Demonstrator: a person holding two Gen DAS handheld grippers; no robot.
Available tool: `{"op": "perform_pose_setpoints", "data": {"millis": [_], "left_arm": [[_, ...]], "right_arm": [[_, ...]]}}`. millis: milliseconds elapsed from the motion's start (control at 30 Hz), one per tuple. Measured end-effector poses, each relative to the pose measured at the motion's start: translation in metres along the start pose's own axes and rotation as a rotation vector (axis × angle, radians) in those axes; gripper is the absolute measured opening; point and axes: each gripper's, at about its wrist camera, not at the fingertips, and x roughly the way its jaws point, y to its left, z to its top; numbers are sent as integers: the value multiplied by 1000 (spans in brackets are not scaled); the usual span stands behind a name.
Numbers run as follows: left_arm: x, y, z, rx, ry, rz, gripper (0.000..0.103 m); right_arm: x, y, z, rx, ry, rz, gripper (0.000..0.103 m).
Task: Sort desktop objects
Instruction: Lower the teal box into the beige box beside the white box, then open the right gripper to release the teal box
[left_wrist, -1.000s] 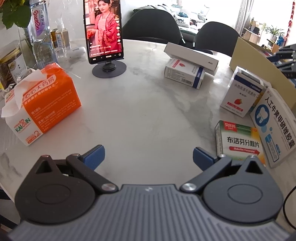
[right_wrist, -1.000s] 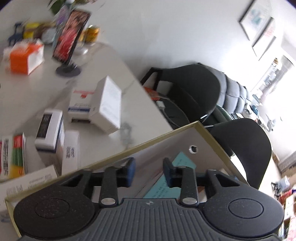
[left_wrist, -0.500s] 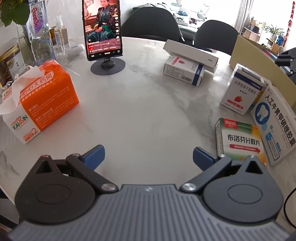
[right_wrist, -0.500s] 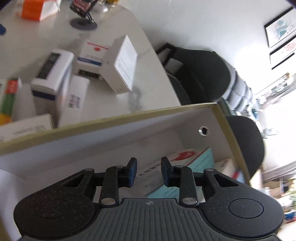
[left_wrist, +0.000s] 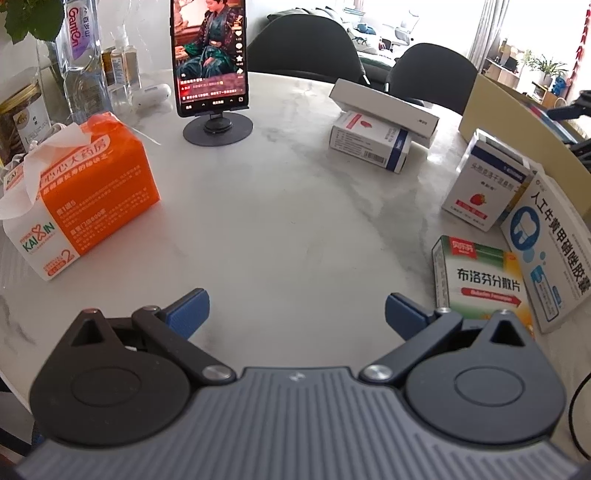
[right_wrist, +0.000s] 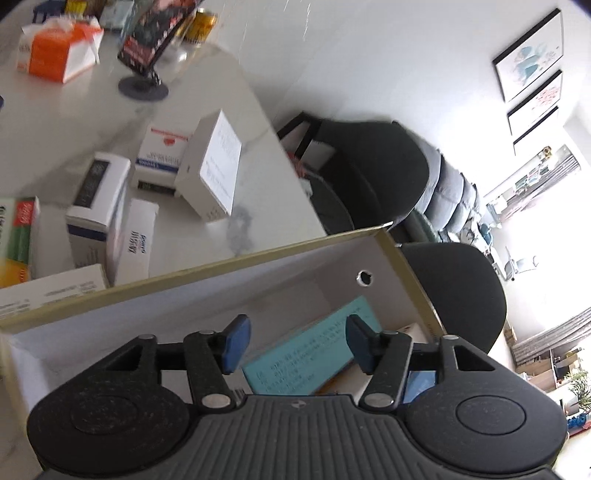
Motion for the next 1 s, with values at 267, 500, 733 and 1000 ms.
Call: {"op": "perform_pose_setpoints", "data": {"millis": [267,500,733,1000], "left_arm": [[3,-1,-1,1,5,-4,103],[3,0,0,2,8,7,103],[5,2,2,-2,11,15,103],[8,2,2,-1,18,12,103]], "right_arm": [[-16,8,-10,-48,5,38,64],[5,18,-12,-107,65,8,59],[17,10,-10,-61,81,-15,57],[32,-3,-9,15,128,-59,57]]}}
